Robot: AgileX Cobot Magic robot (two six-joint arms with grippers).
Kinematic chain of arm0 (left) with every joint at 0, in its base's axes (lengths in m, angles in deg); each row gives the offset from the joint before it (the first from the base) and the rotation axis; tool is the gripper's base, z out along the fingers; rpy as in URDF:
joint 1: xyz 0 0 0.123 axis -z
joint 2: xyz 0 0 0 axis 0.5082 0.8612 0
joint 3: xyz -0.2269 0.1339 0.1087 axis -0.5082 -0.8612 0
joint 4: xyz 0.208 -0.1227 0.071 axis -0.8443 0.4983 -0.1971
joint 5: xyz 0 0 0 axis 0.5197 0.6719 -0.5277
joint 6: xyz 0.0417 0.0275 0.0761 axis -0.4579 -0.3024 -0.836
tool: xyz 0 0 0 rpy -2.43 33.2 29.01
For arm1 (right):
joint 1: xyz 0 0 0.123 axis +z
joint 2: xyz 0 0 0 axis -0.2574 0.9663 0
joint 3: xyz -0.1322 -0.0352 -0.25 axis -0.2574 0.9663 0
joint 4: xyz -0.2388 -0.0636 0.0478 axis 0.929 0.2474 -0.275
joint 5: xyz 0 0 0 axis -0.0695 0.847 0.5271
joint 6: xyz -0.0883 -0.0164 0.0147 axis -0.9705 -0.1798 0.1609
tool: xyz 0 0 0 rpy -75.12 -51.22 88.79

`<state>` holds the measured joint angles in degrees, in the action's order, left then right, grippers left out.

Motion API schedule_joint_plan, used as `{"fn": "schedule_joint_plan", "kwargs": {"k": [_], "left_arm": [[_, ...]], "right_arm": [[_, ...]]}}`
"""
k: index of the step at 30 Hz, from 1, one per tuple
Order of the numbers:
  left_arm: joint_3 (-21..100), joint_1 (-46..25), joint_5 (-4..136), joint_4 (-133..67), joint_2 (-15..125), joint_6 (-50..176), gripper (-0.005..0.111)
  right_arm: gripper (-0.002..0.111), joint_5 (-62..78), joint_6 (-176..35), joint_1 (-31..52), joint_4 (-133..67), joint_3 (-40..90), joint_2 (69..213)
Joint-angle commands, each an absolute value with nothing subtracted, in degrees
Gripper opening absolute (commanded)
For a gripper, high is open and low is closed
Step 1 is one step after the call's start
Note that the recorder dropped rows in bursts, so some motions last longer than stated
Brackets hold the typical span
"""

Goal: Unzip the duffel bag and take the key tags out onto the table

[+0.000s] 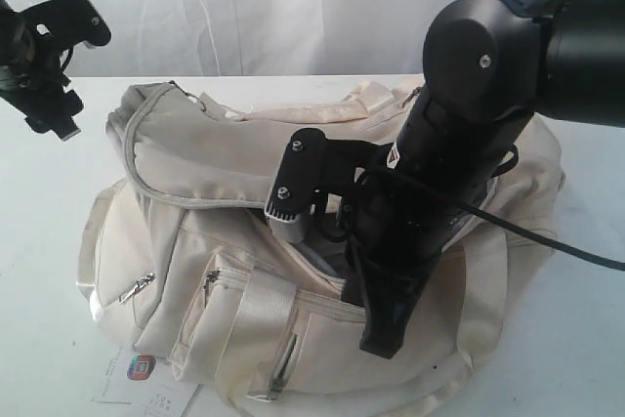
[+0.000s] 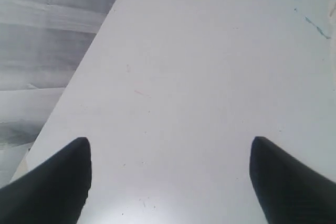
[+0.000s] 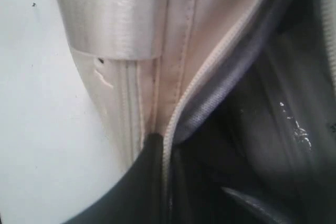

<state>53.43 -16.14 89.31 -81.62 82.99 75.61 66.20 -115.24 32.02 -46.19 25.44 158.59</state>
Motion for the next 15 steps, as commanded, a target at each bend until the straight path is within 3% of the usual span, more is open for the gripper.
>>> {"fn": "schedule_joint_plan", "kwargs": {"k": [1, 8, 15], "left_arm": [[53.71, -15.74, 93.89, -82.09, 78.74, 75.53, 0.083], [53.71, -10.63, 104.06, -72.14, 70.32, 73.63, 0.078], [53.71, -1.65, 114.20, -46.24, 61.91, 53.13, 0.072]], "right_arm": [[0.000, 69.07, -114.90, 31.98, -44.11, 26.05, 158.28], [0.000, 67.98, -114.54, 31.98, -44.11, 26.05, 158.28], [0.000, 66.50, -113.37, 31.98, -44.75, 26.05, 158.24]]}}
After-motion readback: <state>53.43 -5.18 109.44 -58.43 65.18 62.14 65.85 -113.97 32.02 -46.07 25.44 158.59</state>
